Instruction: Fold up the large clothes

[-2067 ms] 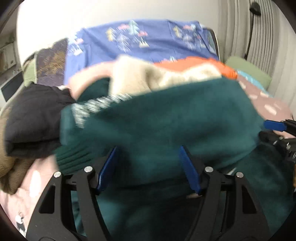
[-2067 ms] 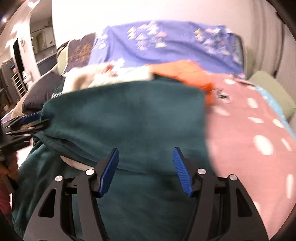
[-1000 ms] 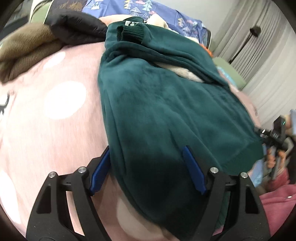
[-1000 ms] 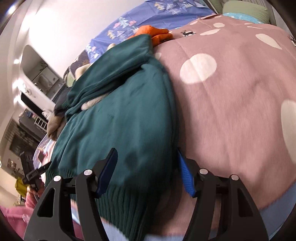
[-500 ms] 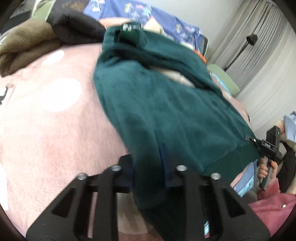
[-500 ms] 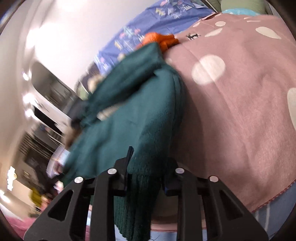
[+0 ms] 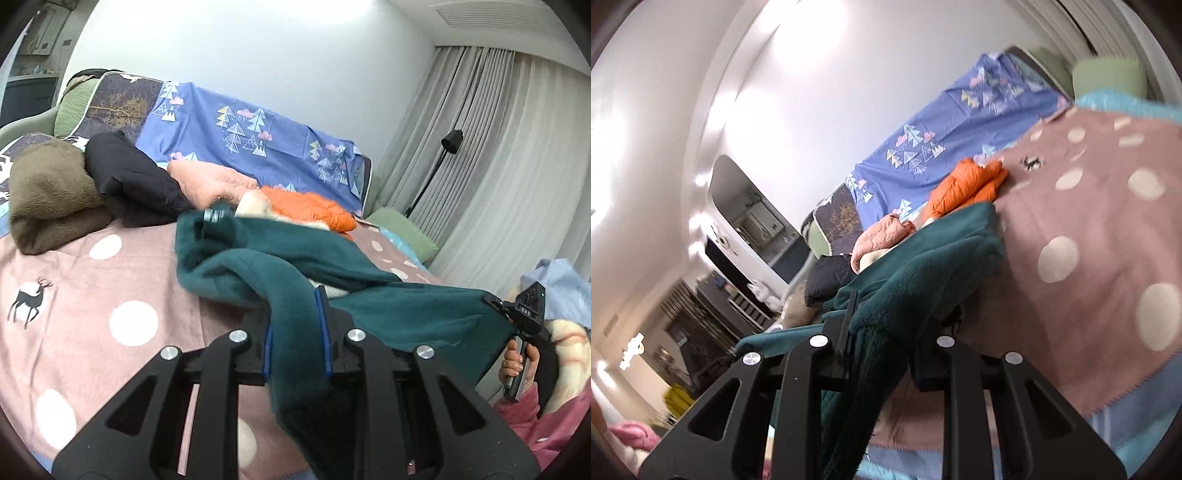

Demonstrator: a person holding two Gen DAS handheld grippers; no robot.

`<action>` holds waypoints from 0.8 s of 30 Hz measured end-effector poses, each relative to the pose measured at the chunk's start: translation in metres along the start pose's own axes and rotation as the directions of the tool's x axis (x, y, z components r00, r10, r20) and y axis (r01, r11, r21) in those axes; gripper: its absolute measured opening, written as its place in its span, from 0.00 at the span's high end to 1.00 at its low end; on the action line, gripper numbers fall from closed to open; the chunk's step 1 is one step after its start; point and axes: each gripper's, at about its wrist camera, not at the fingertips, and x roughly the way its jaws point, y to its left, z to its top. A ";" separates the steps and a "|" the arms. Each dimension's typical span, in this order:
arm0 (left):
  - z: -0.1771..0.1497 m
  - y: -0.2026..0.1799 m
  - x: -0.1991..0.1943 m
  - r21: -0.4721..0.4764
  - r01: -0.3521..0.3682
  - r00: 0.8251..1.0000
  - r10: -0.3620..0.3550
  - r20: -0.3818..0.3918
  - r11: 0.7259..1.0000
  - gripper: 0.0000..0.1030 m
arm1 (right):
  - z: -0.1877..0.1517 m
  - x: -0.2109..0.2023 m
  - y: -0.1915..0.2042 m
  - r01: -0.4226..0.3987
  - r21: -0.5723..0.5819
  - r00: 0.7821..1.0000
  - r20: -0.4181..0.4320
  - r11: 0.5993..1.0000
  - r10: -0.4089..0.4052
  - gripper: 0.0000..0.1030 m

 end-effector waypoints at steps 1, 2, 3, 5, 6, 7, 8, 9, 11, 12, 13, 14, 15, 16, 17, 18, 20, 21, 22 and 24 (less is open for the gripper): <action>-0.001 -0.002 -0.004 -0.007 -0.014 1.000 0.014 -0.010 1.000 0.81 | -0.002 -0.006 0.008 0.016 -0.015 1.000 -0.002 1.000 -0.016 0.78; -0.003 -0.006 -0.012 -0.011 -0.031 0.999 0.031 -0.020 0.999 0.81 | -0.004 -0.010 0.014 0.028 -0.029 1.000 -0.002 0.999 -0.028 0.78; -0.005 -0.011 -0.020 -0.008 -0.043 0.999 0.043 -0.021 0.999 0.81 | -0.006 -0.014 0.021 0.038 -0.045 0.999 0.000 0.998 -0.038 0.78; -0.008 -0.020 -0.034 0.003 -0.061 0.998 0.061 -0.007 0.998 0.81 | -0.005 -0.015 0.026 0.039 -0.058 0.999 0.009 0.998 -0.038 0.78; -0.007 -0.023 -0.038 0.004 -0.066 0.998 0.066 0.000 0.998 0.81 | -0.003 -0.015 0.027 0.034 -0.062 0.999 0.017 0.997 -0.033 0.78; -0.006 -0.026 -0.040 0.000 -0.063 0.998 0.063 0.006 0.998 0.81 | -0.003 -0.014 0.022 0.033 -0.066 0.999 0.021 0.997 -0.032 0.78; -0.005 -0.025 -0.043 0.000 -0.059 0.998 0.059 0.008 0.998 0.81 | 0.000 -0.009 0.018 0.033 -0.065 0.999 0.028 0.997 -0.032 0.78; -0.004 -0.025 -0.040 0.008 -0.063 0.998 0.063 0.011 0.998 0.81 | 0.001 -0.006 0.014 0.034 -0.054 0.999 0.030 0.998 -0.032 0.78; 0.001 -0.016 -0.030 0.004 -0.079 0.997 0.079 0.026 0.997 0.80 | 0.007 0.009 -0.004 0.049 0.010 0.998 0.033 0.999 -0.050 0.78; 0.004 -0.009 -0.023 -0.020 -0.073 0.997 0.074 0.027 0.997 0.80 | 0.009 0.018 -0.012 0.067 0.038 0.997 0.032 0.997 -0.068 0.78; 0.006 -0.003 -0.017 -0.039 -0.073 0.997 0.074 0.026 0.997 0.79 | 0.009 0.026 -0.016 0.083 0.052 0.996 0.032 0.995 -0.085 0.78; 0.010 0.005 -0.007 -0.067 -0.076 0.997 0.078 0.020 0.995 0.78 | 0.010 0.033 -0.020 0.101 0.058 0.994 0.032 0.993 -0.103 0.78; 0.013 0.013 0.003 -0.084 -0.079 0.997 0.080 0.010 0.993 0.78 | 0.013 0.046 -0.025 0.122 0.058 0.992 0.030 0.991 -0.124 0.78; 0.015 0.015 0.011 -0.089 -0.087 0.996 0.087 0.003 0.992 0.78 | 0.015 0.055 -0.027 0.137 0.058 0.990 0.031 0.989 -0.139 0.77; 0.018 0.020 0.023 -0.088 -0.108 0.994 0.108 -0.005 0.990 0.77 | 0.017 0.063 -0.029 0.150 0.056 0.988 0.034 0.987 -0.152 0.77; 0.021 0.024 0.034 -0.085 -0.126 0.992 0.125 -0.013 0.988 0.77 | 0.019 0.068 -0.030 0.159 0.051 0.986 0.036 0.986 -0.161 0.77; 0.028 0.031 0.053 -0.092 -0.149 0.989 0.146 -0.031 0.985 0.77 | 0.029 0.087 -0.034 0.188 0.042 0.981 0.039 0.981 -0.190 0.77; 0.031 0.034 0.061 -0.094 -0.154 0.988 0.152 -0.035 0.984 0.77 | 0.034 0.095 -0.035 0.194 0.040 0.980 0.039 0.980 -0.195 0.77; 0.036 0.038 0.071 -0.095 -0.163 0.986 0.160 -0.036 0.982 0.77 | 0.038 0.102 -0.037 0.196 0.035 0.980 0.039 0.980 -0.198 0.77; 0.046 0.044 0.084 -0.091 -0.177 0.984 0.175 -0.034 0.980 0.76 | 0.046 0.120 -0.042 0.214 0.019 0.976 0.036 0.977 -0.214 0.77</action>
